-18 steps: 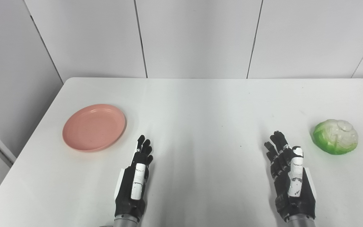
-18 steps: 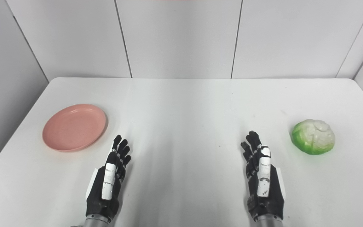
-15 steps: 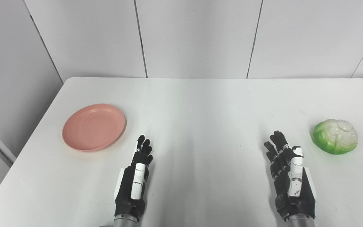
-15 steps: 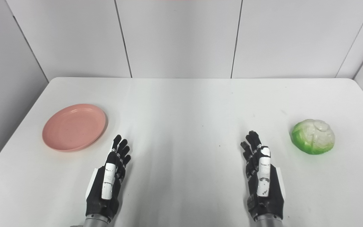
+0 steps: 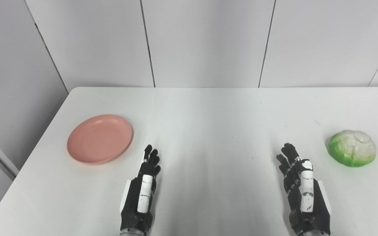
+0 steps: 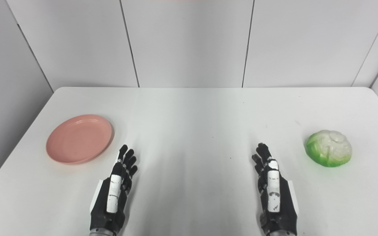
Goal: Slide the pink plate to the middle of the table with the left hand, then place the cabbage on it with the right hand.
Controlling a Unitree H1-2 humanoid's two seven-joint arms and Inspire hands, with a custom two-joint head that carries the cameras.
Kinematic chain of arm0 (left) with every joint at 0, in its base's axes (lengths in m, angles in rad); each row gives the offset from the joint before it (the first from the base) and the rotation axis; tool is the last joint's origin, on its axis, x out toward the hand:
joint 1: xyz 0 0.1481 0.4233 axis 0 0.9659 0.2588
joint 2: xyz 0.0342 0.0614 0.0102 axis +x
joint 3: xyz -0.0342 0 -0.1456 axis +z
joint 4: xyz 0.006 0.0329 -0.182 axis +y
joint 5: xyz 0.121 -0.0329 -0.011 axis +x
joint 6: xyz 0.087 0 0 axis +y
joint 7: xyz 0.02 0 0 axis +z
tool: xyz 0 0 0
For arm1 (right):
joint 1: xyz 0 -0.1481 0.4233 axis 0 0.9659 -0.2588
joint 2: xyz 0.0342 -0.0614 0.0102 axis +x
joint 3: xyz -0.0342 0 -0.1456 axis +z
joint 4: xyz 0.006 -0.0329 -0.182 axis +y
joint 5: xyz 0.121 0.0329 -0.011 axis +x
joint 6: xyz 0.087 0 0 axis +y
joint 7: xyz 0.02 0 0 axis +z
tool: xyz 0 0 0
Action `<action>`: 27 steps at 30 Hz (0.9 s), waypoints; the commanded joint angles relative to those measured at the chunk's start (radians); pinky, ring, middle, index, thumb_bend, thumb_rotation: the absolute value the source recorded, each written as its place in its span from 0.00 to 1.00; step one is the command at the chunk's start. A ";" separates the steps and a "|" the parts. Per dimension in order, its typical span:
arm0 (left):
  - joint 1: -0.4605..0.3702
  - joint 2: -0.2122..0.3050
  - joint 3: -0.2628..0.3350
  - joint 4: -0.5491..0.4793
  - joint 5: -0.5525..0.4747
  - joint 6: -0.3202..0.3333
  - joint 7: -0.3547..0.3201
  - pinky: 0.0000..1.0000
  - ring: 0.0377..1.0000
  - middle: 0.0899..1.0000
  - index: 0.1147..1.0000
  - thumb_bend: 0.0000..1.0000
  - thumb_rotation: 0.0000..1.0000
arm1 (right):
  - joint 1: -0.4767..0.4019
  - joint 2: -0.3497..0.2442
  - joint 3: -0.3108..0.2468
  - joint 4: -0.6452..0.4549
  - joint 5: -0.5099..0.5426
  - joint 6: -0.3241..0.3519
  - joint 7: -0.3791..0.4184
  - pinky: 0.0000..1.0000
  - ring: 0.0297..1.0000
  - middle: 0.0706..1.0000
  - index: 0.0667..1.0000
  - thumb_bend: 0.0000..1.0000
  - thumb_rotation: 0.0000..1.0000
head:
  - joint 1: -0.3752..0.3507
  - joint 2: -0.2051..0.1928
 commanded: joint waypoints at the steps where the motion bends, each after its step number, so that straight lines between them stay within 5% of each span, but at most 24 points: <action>1: 0.015 0.051 -0.009 -0.025 0.007 -0.016 -0.001 1.00 1.00 1.00 1.00 0.88 0.95 | 0.135 -0.015 0.004 -0.042 0.001 -0.031 0.020 1.00 0.94 0.94 0.90 0.78 1.00 | 0.005 0.000; 17: 0.038 0.006 -0.074 0.040 0.067 -0.084 0.054 1.00 1.00 1.00 1.00 0.85 0.95 | 0.147 -0.057 -0.073 0.012 0.073 -0.054 0.106 1.00 0.97 0.97 0.94 0.79 1.00 | 0.172 -0.114; 27: 0.041 0.006 -0.099 0.113 0.093 -0.165 0.093 1.00 1.00 1.00 1.00 0.82 0.96 | 0.144 -0.062 -0.105 0.070 0.081 -0.085 0.166 1.00 1.00 1.00 0.97 0.75 1.00 | 0.204 -0.194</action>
